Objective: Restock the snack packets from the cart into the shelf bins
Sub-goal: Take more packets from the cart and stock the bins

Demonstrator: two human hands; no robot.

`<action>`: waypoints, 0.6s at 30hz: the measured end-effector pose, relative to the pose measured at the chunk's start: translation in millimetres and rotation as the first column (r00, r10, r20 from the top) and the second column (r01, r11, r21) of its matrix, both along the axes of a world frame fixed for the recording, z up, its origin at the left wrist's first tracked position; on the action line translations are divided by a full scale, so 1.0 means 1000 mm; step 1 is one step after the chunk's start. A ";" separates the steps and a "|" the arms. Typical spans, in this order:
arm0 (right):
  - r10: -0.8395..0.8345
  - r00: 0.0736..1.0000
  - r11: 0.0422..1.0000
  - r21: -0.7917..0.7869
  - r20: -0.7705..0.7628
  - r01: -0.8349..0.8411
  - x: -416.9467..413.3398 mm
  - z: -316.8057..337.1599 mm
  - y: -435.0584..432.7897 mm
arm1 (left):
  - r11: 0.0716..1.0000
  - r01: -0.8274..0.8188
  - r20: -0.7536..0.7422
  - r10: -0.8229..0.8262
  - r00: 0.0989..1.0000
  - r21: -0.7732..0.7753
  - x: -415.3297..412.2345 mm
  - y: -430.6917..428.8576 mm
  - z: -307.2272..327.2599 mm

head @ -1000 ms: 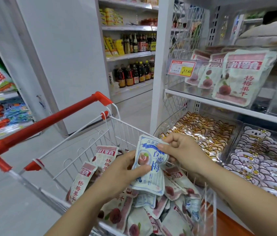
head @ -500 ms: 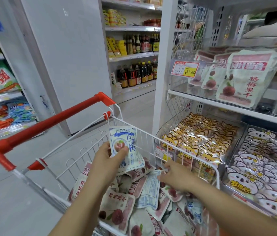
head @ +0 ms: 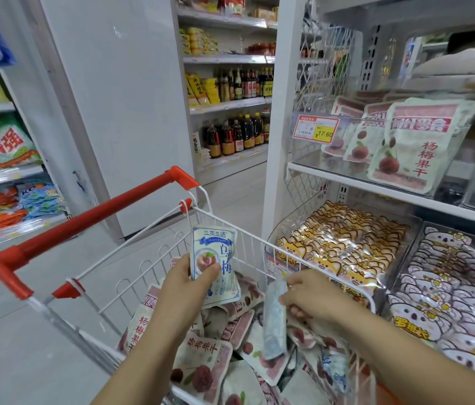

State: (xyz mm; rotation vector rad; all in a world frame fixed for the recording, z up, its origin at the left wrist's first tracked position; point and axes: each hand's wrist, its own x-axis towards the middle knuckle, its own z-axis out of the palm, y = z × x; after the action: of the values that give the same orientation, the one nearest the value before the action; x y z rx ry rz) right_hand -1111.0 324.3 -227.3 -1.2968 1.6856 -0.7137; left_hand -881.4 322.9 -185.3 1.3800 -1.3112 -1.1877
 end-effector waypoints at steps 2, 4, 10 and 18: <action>-0.009 0.972 0.953 -0.295 -0.236 -0.063 -0.007 0.021 0.015 | 0.999 0.017 -0.004 -0.017 1.000 0.030 0.000 0.000 0.000; -0.104 0.930 0.757 -0.634 -0.353 -0.156 -0.008 0.038 0.034 | 0.994 0.070 0.003 -0.070 0.998 0.082 -0.001 0.001 0.001; -0.061 0.802 0.281 -0.781 -0.594 -0.557 -0.009 0.025 0.052 | 0.879 0.353 -0.358 -0.233 0.904 0.319 -0.007 0.003 0.003; -0.036 0.757 0.266 -0.737 -0.652 -0.622 -0.016 0.015 0.048 | 0.813 0.460 -0.411 -0.306 0.859 0.358 -0.008 0.002 0.002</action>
State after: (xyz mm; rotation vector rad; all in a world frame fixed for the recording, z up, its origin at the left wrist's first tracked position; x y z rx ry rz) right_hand -1126.9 372.8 -212.3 -2.8868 1.2204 -1.2384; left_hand -889.8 324.7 -182.8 1.1562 -1.1419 -2.0173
